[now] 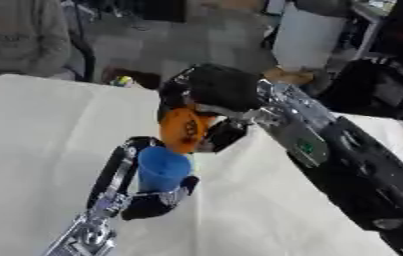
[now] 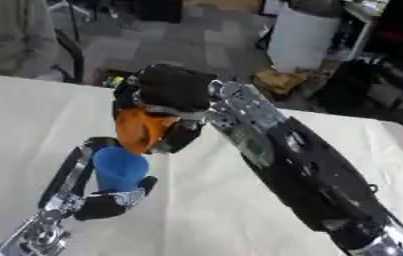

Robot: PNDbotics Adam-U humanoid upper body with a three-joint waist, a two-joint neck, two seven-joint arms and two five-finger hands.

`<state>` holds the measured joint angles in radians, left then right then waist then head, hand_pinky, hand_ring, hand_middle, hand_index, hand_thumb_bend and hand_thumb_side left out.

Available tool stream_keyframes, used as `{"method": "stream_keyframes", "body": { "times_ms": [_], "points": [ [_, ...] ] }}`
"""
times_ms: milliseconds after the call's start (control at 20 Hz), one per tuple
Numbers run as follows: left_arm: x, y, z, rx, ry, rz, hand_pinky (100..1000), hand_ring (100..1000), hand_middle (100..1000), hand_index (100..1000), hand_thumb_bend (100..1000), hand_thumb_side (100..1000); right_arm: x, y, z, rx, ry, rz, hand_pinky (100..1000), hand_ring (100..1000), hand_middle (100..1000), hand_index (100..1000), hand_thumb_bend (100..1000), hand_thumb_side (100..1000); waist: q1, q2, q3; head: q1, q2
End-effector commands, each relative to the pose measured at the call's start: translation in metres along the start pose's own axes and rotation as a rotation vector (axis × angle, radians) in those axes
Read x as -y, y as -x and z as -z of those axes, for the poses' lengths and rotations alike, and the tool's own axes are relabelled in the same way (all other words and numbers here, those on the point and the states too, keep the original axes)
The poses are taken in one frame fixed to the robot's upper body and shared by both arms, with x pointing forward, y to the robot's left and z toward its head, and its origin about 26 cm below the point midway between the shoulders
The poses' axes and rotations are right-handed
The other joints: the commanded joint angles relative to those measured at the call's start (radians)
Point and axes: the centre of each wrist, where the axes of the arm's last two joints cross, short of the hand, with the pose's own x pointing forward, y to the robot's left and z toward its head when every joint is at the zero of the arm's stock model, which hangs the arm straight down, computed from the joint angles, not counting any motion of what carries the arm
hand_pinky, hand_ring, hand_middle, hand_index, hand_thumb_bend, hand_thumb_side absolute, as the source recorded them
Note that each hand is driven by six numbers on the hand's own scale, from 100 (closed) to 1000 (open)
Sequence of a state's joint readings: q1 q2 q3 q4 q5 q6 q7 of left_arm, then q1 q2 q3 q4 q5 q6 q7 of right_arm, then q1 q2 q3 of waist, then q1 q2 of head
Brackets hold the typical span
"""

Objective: Pour the contents of one cup into another cup.

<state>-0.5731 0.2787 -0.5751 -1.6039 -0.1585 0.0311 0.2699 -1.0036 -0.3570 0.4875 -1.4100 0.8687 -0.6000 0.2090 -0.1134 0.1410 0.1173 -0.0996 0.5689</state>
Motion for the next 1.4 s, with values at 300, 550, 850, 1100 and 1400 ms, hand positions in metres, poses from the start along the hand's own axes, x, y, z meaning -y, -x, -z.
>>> {"method": "stream_keyframes", "body": {
  "times_ms": [300,550,850,1100,1400],
  "points": [
    [-0.0024,-0.0070,0.0051,0.025,-0.007,-0.002,100,100,100,352,352,100,0.0146,0.0075,-0.0035,0.009,-0.023,-0.125,388,372,457,602,282,100,0.005,-0.021,0.000,0.000,-0.012],
    [-0.0023,-0.0062,0.0052,0.021,-0.006,0.002,100,100,100,352,353,100,0.0164,0.0072,-0.0023,0.019,-0.027,-0.161,425,379,463,605,281,100,0.003,-0.023,-0.001,0.000,-0.012],
    [-0.0017,-0.0027,0.0043,0.007,-0.008,0.004,100,100,100,352,353,100,0.0181,0.0067,-0.0019,0.026,-0.032,-0.193,439,384,466,607,278,100,-0.002,-0.028,-0.004,0.001,-0.009],
    [-0.0012,-0.0018,0.0042,0.005,-0.008,0.004,100,100,100,352,354,100,0.0199,0.0062,-0.0014,0.030,-0.029,-0.210,444,387,467,608,275,100,-0.004,-0.031,-0.005,0.001,-0.008],
    [-0.0007,-0.0019,0.0042,0.005,-0.008,0.003,100,100,100,352,355,100,0.0200,0.0058,-0.0007,0.032,-0.029,-0.216,445,387,467,608,271,100,-0.004,-0.030,-0.005,0.000,-0.007]
  ]
}}
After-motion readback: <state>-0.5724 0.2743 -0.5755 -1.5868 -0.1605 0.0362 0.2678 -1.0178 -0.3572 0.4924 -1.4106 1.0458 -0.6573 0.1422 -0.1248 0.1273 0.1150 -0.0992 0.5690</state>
